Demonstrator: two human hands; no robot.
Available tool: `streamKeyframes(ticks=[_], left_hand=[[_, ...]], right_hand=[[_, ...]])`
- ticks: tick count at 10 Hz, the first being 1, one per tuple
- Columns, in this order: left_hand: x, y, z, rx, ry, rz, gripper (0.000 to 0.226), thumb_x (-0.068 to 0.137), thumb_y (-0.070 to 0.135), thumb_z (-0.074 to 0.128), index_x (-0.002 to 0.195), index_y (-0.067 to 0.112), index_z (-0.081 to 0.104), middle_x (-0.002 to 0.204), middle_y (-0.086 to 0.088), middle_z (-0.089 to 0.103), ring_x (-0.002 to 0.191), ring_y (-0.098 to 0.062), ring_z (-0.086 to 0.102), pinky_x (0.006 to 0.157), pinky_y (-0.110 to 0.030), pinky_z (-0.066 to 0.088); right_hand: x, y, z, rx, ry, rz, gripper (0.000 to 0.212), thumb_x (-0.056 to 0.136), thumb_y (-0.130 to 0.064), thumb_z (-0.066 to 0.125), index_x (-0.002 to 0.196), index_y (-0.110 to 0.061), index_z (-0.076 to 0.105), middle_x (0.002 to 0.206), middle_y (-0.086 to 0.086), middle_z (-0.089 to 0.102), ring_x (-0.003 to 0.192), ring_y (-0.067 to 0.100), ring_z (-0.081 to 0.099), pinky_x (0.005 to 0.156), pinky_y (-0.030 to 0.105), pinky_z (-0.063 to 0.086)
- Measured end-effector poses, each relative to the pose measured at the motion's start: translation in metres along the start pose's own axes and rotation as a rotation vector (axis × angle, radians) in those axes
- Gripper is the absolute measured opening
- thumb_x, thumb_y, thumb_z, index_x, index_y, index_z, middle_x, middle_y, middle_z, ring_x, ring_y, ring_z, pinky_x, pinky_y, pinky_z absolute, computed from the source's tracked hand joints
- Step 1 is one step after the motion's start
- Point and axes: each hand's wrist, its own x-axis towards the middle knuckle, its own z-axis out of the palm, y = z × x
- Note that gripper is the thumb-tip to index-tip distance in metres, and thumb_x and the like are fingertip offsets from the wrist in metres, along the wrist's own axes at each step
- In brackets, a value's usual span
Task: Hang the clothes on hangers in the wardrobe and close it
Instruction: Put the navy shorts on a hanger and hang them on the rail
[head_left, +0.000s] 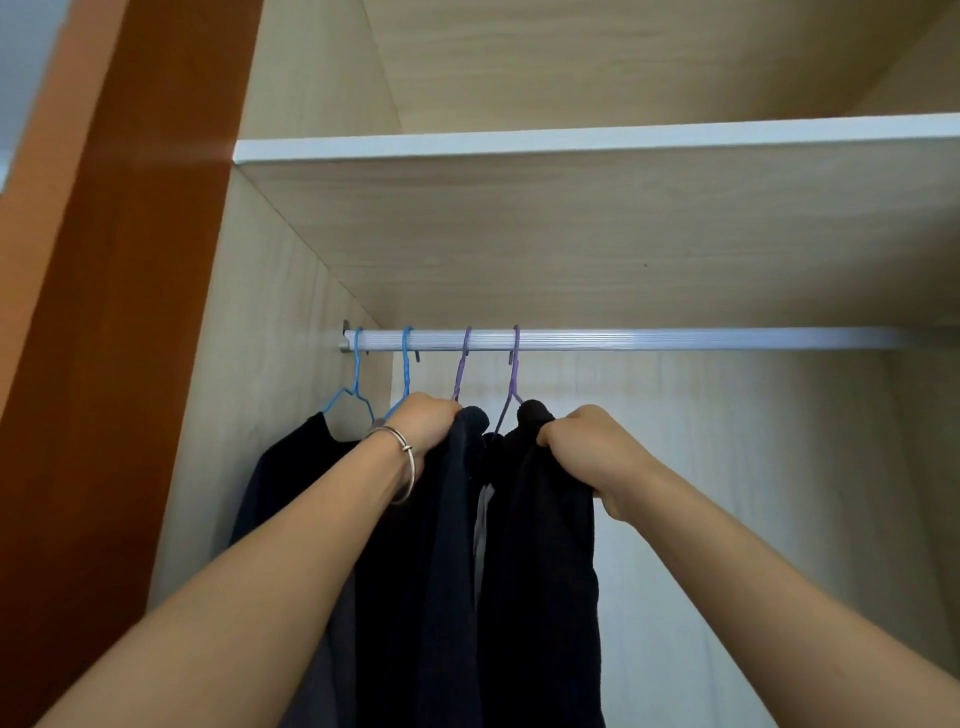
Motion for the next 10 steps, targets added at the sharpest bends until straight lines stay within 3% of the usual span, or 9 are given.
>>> streamKeyframes(ticks=[1,2,4,5,6,7,9,10], left_hand=[[0.001,-0.002,0.000,0.005,-0.011,-0.013,0.028,0.091,0.010,0.047,0.063,0.014,0.045,0.067,-0.002,0.048,0.058,-0.014,0.047,0.074,-0.032,0.046],[0.000,-0.002,-0.001,0.019,-0.001,-0.017,0.030,0.091,0.008,0.046,0.061,0.014,0.044,0.065,-0.002,0.046,0.057,-0.013,0.045,0.059,-0.026,0.044],[0.000,0.000,-0.001,0.041,0.072,-0.045,0.036,0.094,0.008,0.039,0.059,0.015,0.037,0.065,0.000,0.040,0.057,-0.010,0.038,0.067,-0.028,0.043],[-0.002,0.001,-0.002,0.061,0.084,-0.050,0.037,0.094,0.006,0.037,0.058,0.015,0.036,0.064,0.001,0.038,0.056,-0.009,0.037,0.056,-0.021,0.037],[-0.001,0.000,0.000,0.102,0.042,-0.050,0.037,0.094,0.006,0.036,0.058,0.015,0.035,0.065,0.000,0.037,0.057,-0.010,0.037,0.056,-0.021,0.036],[-0.001,-0.001,0.002,0.079,0.031,-0.051,0.035,0.093,0.006,0.039,0.059,0.015,0.037,0.065,0.000,0.040,0.057,-0.011,0.039,0.056,-0.022,0.038],[-0.008,-0.002,-0.001,0.056,0.055,-0.060,0.032,0.093,0.011,0.042,0.061,0.013,0.041,0.066,-0.002,0.043,0.057,-0.013,0.042,0.056,-0.024,0.039],[-0.018,0.000,-0.001,0.017,0.081,-0.078,0.024,0.090,0.019,0.045,0.087,-0.001,0.058,0.086,-0.015,0.061,0.075,-0.025,0.057,0.070,-0.028,0.046]], right_hand=[[-0.001,-0.001,0.001,-0.030,-0.053,0.000,0.017,0.089,-0.012,0.040,0.074,-0.009,0.045,0.067,0.004,0.045,0.058,0.017,0.045,0.049,0.022,0.035],[0.002,0.000,0.006,-0.070,-0.040,-0.021,0.019,0.085,-0.004,0.040,0.068,-0.010,0.039,0.064,0.004,0.038,0.057,0.019,0.038,0.050,0.023,0.032],[0.007,-0.001,0.019,-0.069,-0.043,-0.025,0.018,0.084,-0.003,0.039,0.068,-0.009,0.041,0.070,0.005,0.042,0.065,0.023,0.043,0.053,0.025,0.034],[0.005,0.003,0.018,-0.080,-0.057,-0.018,0.014,0.084,-0.004,0.039,0.072,-0.008,0.043,0.071,0.006,0.044,0.065,0.022,0.044,0.052,0.025,0.034],[0.001,0.005,0.013,-0.109,-0.083,-0.022,0.014,0.083,-0.005,0.039,0.070,-0.010,0.041,0.066,0.004,0.039,0.057,0.019,0.038,0.047,0.021,0.029],[-0.003,0.006,0.010,-0.176,-0.114,-0.052,0.029,0.085,-0.005,0.037,0.060,-0.019,0.032,0.060,0.000,0.032,0.048,0.013,0.030,0.041,0.019,0.022],[-0.006,0.007,0.013,-0.306,-0.099,-0.111,0.036,0.086,-0.004,0.035,0.059,-0.025,0.024,0.064,-0.001,0.035,0.057,0.015,0.036,0.051,0.023,0.028],[-0.005,0.006,0.017,-0.327,-0.085,-0.121,0.032,0.084,-0.005,0.037,0.060,-0.023,0.027,0.068,0.000,0.038,0.068,0.020,0.042,0.059,0.026,0.033]])
